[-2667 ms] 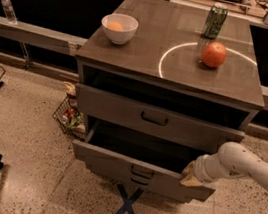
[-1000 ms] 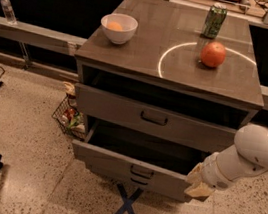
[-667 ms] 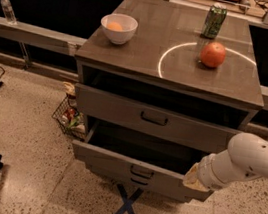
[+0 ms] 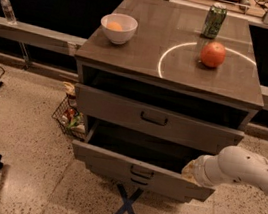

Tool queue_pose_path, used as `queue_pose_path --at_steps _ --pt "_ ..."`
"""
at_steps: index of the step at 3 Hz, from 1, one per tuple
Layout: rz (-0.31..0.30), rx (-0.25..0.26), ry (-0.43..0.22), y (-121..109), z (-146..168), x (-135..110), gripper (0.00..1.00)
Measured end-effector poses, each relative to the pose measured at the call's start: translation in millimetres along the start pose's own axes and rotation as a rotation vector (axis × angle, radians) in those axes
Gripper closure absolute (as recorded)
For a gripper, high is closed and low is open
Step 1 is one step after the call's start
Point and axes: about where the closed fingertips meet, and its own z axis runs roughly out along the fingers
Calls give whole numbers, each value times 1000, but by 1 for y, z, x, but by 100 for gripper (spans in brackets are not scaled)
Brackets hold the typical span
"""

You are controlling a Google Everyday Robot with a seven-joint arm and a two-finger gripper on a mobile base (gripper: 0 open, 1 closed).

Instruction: Open middle drawer

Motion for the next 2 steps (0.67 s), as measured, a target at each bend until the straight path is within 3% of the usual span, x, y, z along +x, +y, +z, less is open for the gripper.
queue_pose_path --at_steps 2 --pt "-40 80 -22 -27 49 28 100"
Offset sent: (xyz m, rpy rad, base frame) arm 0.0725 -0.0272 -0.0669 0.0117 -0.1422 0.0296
